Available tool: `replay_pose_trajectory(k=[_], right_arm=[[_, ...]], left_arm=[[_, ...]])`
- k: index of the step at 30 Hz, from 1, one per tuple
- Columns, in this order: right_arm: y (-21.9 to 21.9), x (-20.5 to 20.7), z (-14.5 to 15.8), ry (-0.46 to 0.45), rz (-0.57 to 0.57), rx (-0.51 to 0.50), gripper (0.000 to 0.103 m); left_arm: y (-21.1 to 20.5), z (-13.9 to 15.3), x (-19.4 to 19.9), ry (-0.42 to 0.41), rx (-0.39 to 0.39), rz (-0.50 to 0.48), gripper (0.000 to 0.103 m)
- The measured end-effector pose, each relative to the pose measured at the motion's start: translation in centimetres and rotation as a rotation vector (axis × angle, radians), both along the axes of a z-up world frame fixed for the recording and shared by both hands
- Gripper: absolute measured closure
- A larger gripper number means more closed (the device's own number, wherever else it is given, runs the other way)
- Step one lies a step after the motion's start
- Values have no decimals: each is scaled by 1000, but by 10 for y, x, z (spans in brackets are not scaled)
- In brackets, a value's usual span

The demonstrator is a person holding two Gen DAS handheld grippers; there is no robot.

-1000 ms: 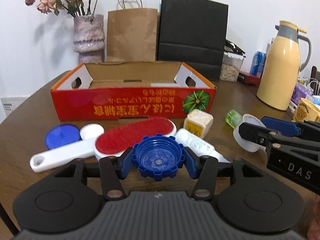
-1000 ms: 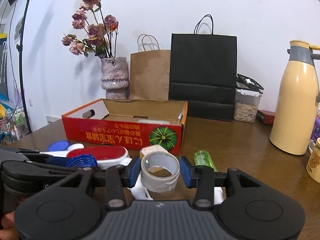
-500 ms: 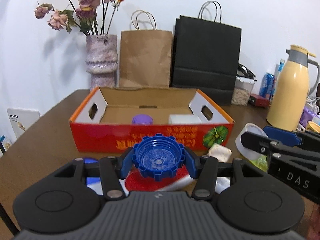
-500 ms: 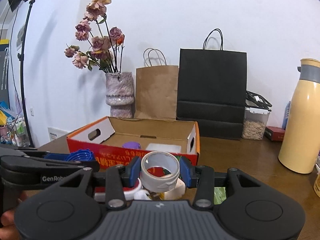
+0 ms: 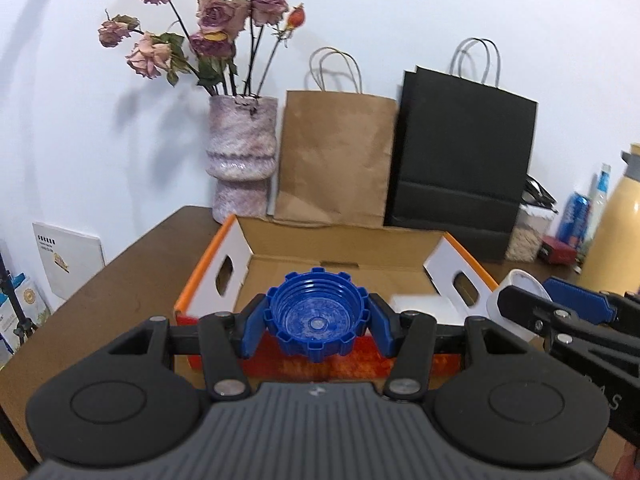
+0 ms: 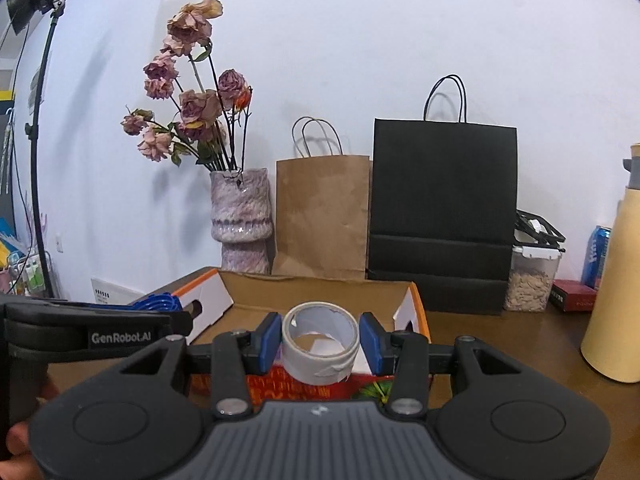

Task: Organize rigid objects
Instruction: 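Carry the tape roll and blue cap over the cardboard box with both tools, then open the right gripper to drop the tape roll while the left gripper drops the blue cap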

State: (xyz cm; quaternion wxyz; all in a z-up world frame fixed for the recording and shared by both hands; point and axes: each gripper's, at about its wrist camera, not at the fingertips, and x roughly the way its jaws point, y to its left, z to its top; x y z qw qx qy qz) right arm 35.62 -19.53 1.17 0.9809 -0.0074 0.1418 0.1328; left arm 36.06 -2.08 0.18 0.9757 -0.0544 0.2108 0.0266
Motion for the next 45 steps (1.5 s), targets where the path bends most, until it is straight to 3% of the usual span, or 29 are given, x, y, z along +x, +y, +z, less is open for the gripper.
replay_pose_trajectory(k=[17,34,45], right_arm=[[24,76,-2,29,11,-11,61],[36,148,-13,89,22,-59,61],[43,171,-27,140,37,-99,61]], left_arm=[[20,5,66,-19,-31,23,49],[29,-11,123,13,36,28,49],[39,-23,146,43,79,34,49]])
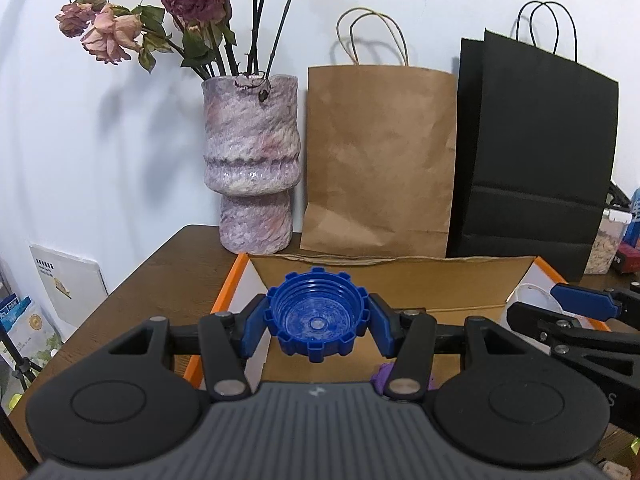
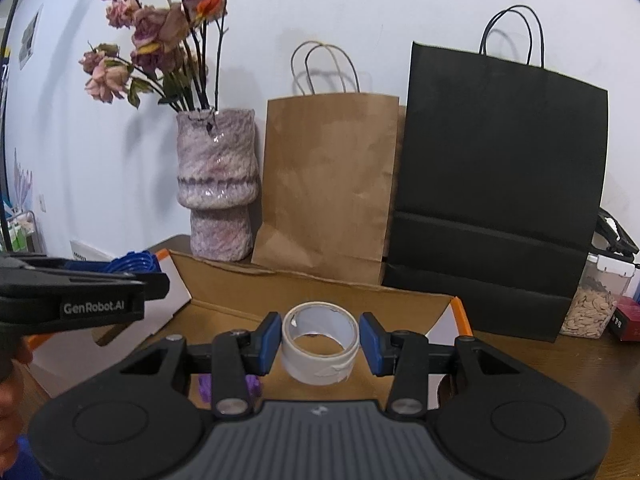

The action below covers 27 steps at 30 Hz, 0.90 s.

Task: Organize rigid objects
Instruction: 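Open the right gripper to drop the tape roll while the left gripper drops the blue cap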

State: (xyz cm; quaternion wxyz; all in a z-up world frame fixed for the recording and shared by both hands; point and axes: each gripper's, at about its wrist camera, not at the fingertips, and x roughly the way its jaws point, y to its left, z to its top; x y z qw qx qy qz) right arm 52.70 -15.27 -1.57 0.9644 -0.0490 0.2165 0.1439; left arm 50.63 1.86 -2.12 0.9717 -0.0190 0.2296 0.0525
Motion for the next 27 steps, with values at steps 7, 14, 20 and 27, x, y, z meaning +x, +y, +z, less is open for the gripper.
replay_pose_trajectory(k=[7,14,20,27], right_arm=[[2,1,-6,30,9,-19,48],[-2,1,-7,21,-24,-11,0],[-2,1,-8,28,-27,-7,0],[-1,-1,-5,17,-19,5,0]], left_arm=[[1,0,-4,-14,18,20,15],[7,5,-8,-53,1,61,0],[11,4,-6,-38,-6,76,0],[9,4,-7,-40,-5,70,0]])
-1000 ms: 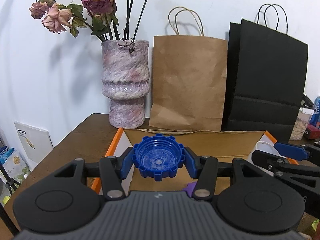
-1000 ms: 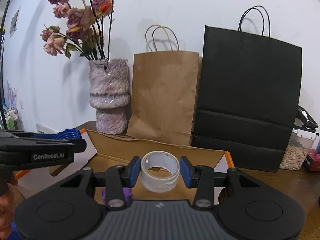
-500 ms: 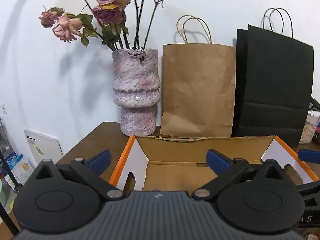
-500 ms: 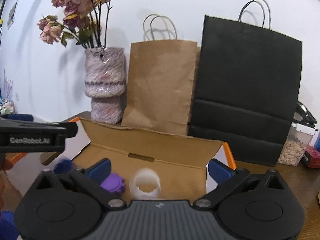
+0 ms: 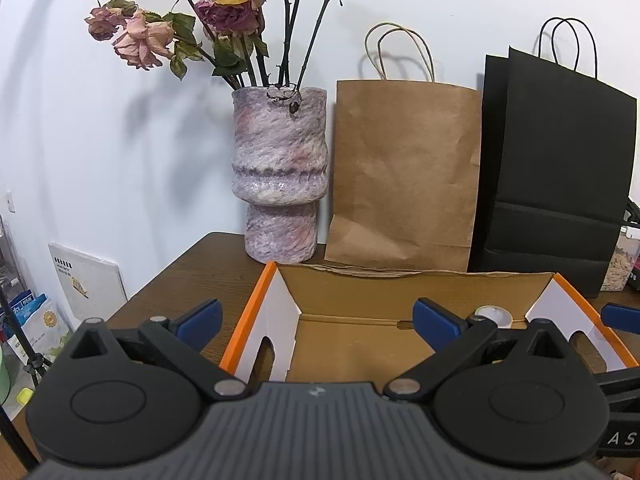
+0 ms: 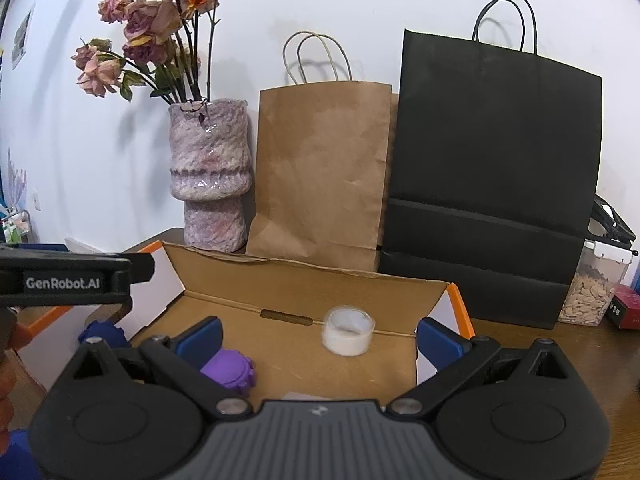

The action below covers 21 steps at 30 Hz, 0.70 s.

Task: Organize rigid objects
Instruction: 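Open the right gripper to drop the tape roll while the left gripper drops the blue cap, then move the right tool to the green spray bottle while the left tool approaches the red lint brush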

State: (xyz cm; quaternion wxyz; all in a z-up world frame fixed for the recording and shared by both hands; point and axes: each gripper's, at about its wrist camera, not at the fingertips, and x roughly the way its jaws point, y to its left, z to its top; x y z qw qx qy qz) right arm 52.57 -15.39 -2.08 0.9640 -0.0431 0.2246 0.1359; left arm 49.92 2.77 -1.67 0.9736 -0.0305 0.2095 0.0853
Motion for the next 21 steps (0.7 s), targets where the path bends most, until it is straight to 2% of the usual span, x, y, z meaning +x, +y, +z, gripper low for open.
replay_pose_trajectory(k=[9,21], right_arm=[[-5,-15,9,-32,-4,18,0],[-16,-46,19,-76,-16,-6,0]], left_arm=[[-1,6,-13,-23,-16,-14,0],[-9,11,-43,-35,1,-27,0]])
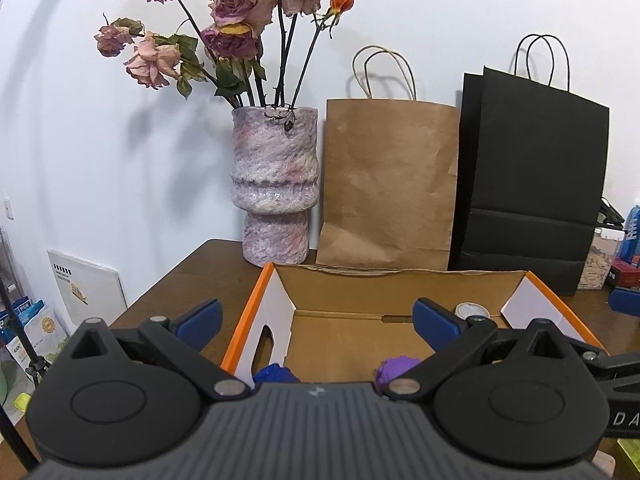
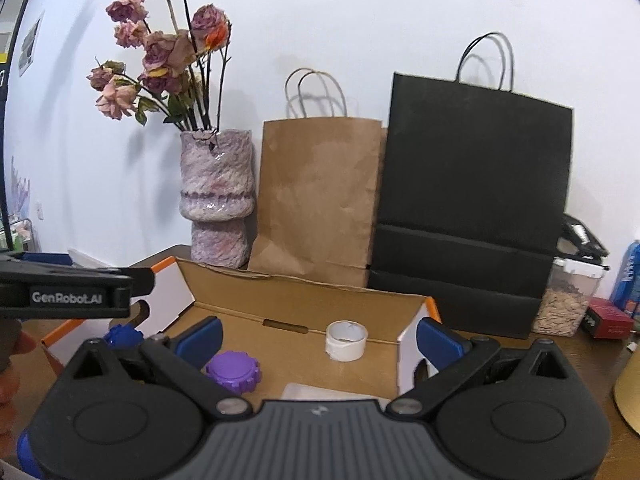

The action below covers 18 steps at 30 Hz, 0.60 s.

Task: Organize rigid objects
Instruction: 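Move the right tool to the green spray bottle while the left tool approaches the red lint brush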

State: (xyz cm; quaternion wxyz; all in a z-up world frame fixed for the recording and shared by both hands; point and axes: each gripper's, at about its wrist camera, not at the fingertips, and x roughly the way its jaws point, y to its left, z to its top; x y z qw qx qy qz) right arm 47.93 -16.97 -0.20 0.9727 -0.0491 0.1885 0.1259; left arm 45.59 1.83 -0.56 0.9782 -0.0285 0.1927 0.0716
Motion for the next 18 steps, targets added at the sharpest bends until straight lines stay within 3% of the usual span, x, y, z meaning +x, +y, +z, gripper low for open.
replay_pose_trajectory(k=[18], right_arm=[[-32,-73,6,-25,-36,-5,0]], left_arm=[[-19,-7,-67,10,14,-40,0]])
